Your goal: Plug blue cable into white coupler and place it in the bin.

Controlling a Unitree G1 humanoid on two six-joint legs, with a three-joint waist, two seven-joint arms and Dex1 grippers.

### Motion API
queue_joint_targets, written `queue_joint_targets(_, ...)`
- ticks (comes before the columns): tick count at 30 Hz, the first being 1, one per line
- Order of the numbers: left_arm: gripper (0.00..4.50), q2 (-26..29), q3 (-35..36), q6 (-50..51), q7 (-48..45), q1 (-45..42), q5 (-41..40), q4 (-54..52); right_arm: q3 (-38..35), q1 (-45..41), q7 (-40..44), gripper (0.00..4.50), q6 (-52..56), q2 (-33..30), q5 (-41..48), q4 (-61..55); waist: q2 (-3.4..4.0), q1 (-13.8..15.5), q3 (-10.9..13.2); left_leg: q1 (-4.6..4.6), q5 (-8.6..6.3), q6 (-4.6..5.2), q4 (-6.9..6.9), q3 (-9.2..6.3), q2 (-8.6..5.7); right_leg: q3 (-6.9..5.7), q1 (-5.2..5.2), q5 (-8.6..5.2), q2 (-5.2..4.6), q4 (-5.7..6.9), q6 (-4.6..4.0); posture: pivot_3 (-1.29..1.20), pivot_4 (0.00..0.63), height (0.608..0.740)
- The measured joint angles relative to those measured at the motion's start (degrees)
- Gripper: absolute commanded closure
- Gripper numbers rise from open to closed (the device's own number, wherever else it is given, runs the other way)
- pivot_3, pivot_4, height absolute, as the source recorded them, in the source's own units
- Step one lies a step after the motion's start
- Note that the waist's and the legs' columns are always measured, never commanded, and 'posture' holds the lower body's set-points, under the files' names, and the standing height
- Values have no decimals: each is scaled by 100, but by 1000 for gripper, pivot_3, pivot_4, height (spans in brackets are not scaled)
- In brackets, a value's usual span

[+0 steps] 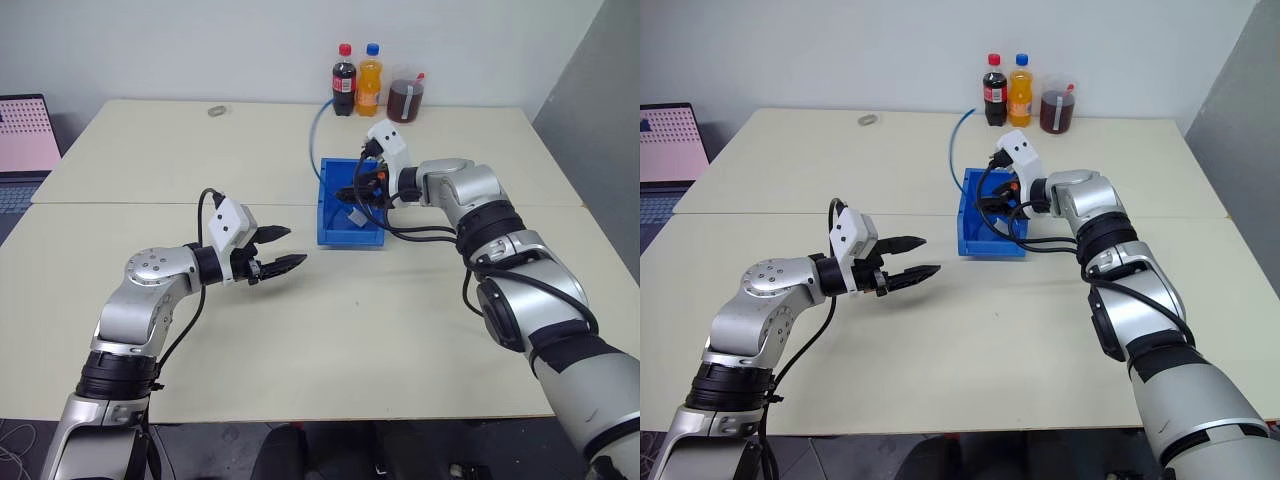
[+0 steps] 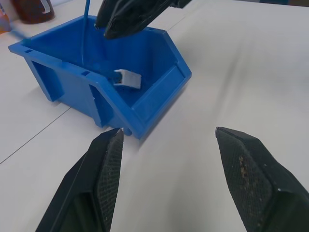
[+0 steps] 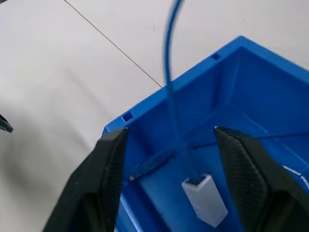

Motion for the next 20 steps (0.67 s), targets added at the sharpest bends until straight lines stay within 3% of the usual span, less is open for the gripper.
queue_joint_targets(3, 1324, -26, -4, 13, 8, -10, -2, -13, 24, -13, 115, 19, -166, -149, -173, 56, 1, 5, 1, 0, 1, -1, 6, -2, -4, -3, 0, 1, 0, 10, 0, 0, 150, 740)
queue_joint_targets(8, 1324, -85, 45, 59, 416, -31, 125, -15, -27, 399, 475, 19, -409, -1043, -280, -1366, 0, 99, 0, 0, 1, -1, 7, -7, -3, -9, 6, 1, -1, 1, 2, 0, 150, 740)
queue_joint_targets(11, 1324, -187, 235, 96, 1124, -50, 355, -6, -245, 1718, 590, 19, 208, -1476, 61, -3594, -8, 122, -7, -1, 1, 0, 6, -26, 5, -6, 17, 1, -3, -5, 1, 0, 150, 740)
queue_joint_targets(16, 1324, -146, 654, 186, 1686, 207, 488, -5, -701, 4034, 395, 19, 1301, -1885, 644, -6247, -5, 118, -5, -3, 1, -1, 11, -22, -3, 2, 12, 1, -11, 9, 1, 0, 150, 740)
queue_joint_targets(20, 1324, -105, 817, 287, 1808, 438, 485, -17, -1217, 5045, -181, 19, 1661, -1875, 891, -7342, -6, 90, -5, 15, 2, -1, 23, -13, -11, -2, 17, 6, -4, 38, 10, 0, 150, 740)
